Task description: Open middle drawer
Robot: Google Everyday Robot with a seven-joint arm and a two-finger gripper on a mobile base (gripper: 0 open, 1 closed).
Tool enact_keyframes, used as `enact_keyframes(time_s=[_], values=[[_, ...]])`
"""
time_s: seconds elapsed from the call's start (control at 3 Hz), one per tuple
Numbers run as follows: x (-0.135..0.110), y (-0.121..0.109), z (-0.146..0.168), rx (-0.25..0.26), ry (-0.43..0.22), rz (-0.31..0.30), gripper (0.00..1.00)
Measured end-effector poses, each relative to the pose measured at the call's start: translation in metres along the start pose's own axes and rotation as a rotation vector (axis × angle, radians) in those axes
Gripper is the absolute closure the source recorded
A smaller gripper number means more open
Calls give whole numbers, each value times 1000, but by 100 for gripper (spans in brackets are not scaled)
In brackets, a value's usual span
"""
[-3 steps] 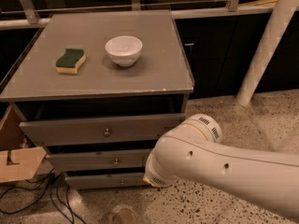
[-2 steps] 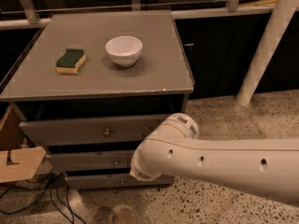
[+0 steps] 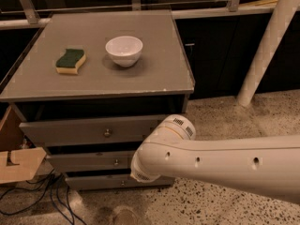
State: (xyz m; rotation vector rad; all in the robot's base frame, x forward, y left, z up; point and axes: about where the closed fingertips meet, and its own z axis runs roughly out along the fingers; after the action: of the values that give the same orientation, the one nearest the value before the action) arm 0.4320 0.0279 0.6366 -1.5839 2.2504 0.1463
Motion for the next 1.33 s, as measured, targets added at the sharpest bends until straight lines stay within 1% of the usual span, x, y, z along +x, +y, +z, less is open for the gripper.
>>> enact_keyframes(time_s=[0.33, 0.67, 1.33], values=[[0, -12, 25, 8, 11, 10, 100], [2, -50, 71, 53, 5, 12, 100], [7, -48, 81, 48, 17, 27, 100]])
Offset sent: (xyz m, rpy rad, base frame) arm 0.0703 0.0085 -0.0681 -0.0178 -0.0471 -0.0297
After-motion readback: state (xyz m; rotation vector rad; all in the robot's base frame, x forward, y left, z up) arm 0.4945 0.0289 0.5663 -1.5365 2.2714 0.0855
